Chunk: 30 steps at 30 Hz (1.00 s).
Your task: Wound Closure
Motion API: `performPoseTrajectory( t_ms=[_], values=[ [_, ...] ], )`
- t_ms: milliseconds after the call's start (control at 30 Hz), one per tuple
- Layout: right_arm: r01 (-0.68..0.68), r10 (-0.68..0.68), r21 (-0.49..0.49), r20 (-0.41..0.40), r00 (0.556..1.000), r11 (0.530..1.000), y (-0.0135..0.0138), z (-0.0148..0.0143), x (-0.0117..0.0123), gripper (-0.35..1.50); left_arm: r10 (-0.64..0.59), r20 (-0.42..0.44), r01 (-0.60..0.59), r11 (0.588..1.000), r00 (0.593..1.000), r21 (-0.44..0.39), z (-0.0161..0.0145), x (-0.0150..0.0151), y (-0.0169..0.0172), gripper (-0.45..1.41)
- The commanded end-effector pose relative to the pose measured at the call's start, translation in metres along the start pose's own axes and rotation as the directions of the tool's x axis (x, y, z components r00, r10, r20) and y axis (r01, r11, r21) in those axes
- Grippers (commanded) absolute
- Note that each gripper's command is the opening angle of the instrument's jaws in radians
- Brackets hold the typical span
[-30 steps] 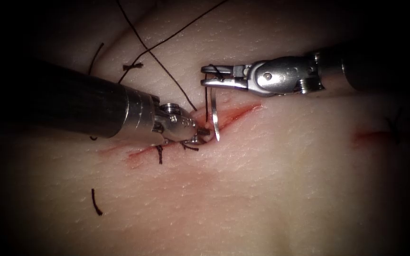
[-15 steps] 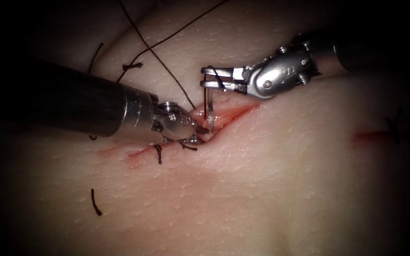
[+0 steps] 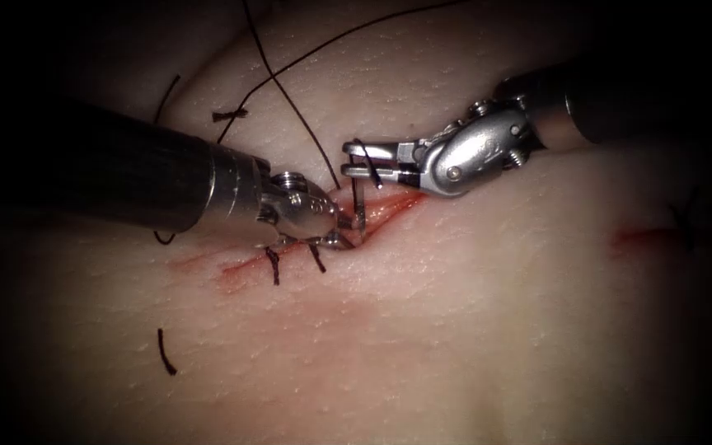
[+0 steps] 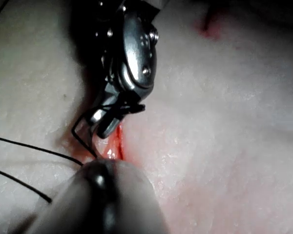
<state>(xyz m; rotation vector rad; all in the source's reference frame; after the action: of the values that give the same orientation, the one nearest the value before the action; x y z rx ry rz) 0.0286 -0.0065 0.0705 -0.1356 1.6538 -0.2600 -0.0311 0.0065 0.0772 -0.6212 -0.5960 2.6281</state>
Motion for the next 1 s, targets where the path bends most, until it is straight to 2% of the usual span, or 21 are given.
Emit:
performPoseTrajectory(
  t_ms=[33,300,400,500,567,667,767,1000],
  values=[
    [0.002,-0.002,-0.001,0.004,1.000,1.000,-0.0007,0.0004,-0.0009,-0.35,0.001,0.001,-0.001,1.000,1.000,-0.002,0.0008,0.0001,0.0003,0.41],
    [0.014,-0.015,0.020,0.022,1.000,1.000,-0.0012,-0.0007,-0.0012,-0.35,-0.005,-0.014,0.005,1.000,1.000,-0.002,0.0003,0.0000,0.0005,0.42],
    [-0.012,0.011,0.019,0.023,1.000,1.000,-0.0011,-0.0006,-0.0011,-0.35,-0.015,-0.048,0.016,1.000,0.999,0.024,-0.0011,0.0005,0.0006,0.29],
    [-0.041,0.040,0.016,0.028,0.999,0.999,-0.0009,-0.0003,-0.0013,-0.35,-0.040,-0.127,0.048,0.997,0.991,0.062,-0.0039,0.0030,0.0013,0.24],
    [-0.052,0.052,0.017,0.032,0.998,0.999,-0.0008,-0.0001,-0.0014,-0.35,-0.027,-0.173,0.044,0.995,0.985,0.092,-0.0052,0.0042,0.0024,0.24],
    [-0.064,0.064,0.015,0.034,0.997,0.998,-0.0007,0.0001,-0.0015,-0.35,-0.025,-0.192,0.047,0.993,0.981,0.108,-0.0061,0.0045,0.0047,0.19],
    [-0.077,0.077,0.009,0.036,0.996,0.997,-0.0005,0.0003,-0.0016,-0.35,-0.022,-0.194,0.047,0.991,0.981,0.123,-0.0058,0.0041,0.0065,0.17],
    [-0.113,0.112,0.007,0.039,0.993,0.994,-0.0003,0.0004,-0.0018,-0.35,-0.010,-0.195,0.038,0.990,0.981,0.138,-0.0049,0.0032,0.0076,0.14]
  ],
)
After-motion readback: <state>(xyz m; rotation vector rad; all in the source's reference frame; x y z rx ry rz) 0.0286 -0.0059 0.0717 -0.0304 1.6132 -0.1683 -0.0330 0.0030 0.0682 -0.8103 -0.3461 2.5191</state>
